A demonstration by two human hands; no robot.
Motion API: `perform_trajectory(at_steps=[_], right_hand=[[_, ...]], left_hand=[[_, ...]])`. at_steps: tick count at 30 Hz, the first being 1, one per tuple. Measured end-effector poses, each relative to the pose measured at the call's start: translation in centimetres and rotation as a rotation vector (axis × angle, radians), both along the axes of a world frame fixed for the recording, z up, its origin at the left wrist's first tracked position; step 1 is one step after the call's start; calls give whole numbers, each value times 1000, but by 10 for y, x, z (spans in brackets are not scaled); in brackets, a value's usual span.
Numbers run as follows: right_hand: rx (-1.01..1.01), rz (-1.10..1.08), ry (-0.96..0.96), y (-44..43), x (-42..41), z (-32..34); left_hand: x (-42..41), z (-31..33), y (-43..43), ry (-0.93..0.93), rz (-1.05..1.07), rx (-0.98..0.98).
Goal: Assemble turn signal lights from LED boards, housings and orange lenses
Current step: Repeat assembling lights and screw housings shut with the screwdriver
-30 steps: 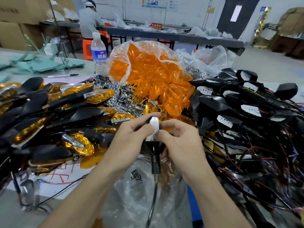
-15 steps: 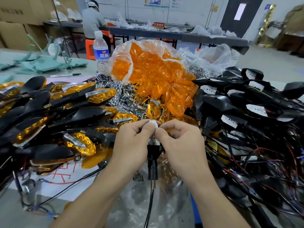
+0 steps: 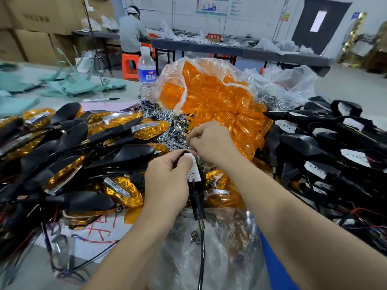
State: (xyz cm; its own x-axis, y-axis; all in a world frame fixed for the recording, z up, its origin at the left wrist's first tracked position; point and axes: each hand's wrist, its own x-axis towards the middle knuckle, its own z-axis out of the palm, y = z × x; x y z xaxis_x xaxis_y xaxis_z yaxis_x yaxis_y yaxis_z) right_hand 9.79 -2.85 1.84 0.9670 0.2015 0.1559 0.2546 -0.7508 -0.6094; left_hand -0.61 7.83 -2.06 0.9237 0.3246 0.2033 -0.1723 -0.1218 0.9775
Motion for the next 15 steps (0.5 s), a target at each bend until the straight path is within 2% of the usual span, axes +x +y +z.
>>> perform_trajectory(at_steps=[4, 8, 10, 13, 15], right_hand=[[-391, 208, 36, 46, 40, 0], [-675, 356, 82, 67, 54, -3], [-667, 347, 74, 62, 57, -3], [-483, 284, 123, 51, 57, 2], [-422, 224, 87, 44, 55, 1]], left_hand=[[2, -1, 4, -2, 26, 39], [2, -2, 6, -12, 22, 26], [2, -2, 7, -12, 11, 18], [1, 0, 5, 14, 6, 8], [-1, 4, 4, 26, 8, 0]])
